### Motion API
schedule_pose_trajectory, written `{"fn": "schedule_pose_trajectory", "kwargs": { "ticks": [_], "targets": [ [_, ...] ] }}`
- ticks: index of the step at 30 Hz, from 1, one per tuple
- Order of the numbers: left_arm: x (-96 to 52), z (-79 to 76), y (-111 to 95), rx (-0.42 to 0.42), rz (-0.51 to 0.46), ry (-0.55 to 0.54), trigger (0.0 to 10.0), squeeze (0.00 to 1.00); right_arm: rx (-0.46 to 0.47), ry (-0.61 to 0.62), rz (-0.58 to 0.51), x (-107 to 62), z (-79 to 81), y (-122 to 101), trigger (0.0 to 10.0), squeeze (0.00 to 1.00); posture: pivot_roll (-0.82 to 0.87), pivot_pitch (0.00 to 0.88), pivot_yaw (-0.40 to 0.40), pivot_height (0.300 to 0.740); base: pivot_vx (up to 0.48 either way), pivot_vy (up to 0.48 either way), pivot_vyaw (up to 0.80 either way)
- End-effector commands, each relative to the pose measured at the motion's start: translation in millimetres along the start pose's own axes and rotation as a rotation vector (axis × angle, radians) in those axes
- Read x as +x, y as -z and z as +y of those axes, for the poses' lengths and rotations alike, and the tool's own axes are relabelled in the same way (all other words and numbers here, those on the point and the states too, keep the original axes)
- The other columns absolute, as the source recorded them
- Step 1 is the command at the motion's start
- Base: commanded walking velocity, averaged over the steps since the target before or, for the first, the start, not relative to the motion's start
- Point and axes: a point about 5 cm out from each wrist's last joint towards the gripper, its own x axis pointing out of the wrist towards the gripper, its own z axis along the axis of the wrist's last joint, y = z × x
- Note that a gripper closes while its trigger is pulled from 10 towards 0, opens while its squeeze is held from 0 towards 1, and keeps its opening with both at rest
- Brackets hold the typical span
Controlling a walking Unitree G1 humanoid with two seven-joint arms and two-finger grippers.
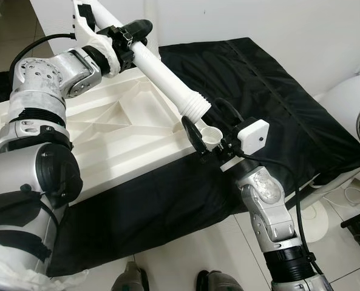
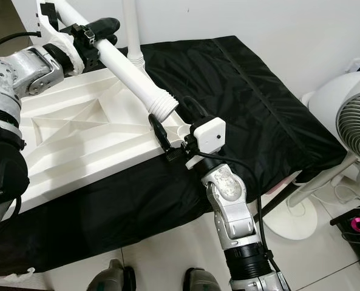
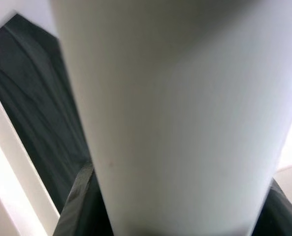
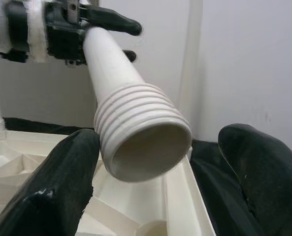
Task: Building children table
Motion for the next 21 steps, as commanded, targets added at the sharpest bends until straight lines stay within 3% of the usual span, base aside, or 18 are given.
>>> {"fn": "schedule_pose_trajectory", "kwargs": {
  "ticks": [1,3,9,11,14,21],
  "targets": [
    [-5.9,0.1,-11.0,0.098,-0.033,-0.015,10.0,0.0,-0.012,0.124,0.037,-8.3,-20.4,3.8,10.0,0.0,-0.1,0.091,0.035,0.74,0.0,0.0,0.0],
    [-7.0,-0.5,-11.2,0.171,-0.051,-0.013,10.0,0.0,-0.042,0.129,0.09,-7.7,-21.9,8.5,10.0,0.0,-0.1,0.091,0.032,0.74,0.0,0.0,0.0],
    [-7.2,-2.4,-8.4,0.212,-0.063,-0.01,10.0,0.0,-0.073,0.11,0.184,-8.4,-22.2,18.3,10.0,0.0,-0.1,0.09,0.027,0.74,0.0,0.0,0.0],
    [-7.6,-8.0,-7.8,0.277,-0.1,-0.004,10.0,0.0,-0.074,0.087,0.231,-10.5,-19.6,25.0,10.0,0.0,-0.1,0.087,0.017,0.74,0.0,0.0,0.0],
    [-7.7,-10.1,-7.6,0.313,-0.117,-0.006,10.0,0.0,-0.078,0.078,0.242,-10.8,-18.4,26.2,10.0,0.0,-0.1,0.085,0.012,0.74,0.0,0.0,0.0],
    [-7.4,-22.8,4.9,0.527,-0.221,-0.016,10.0,0.0,-0.072,-0.038,0.253,-5.4,-6.9,21.1,10.0,0.0,-0.1,0.073,0.0,0.74,0.0,0.0,0.0]
  ]
}}
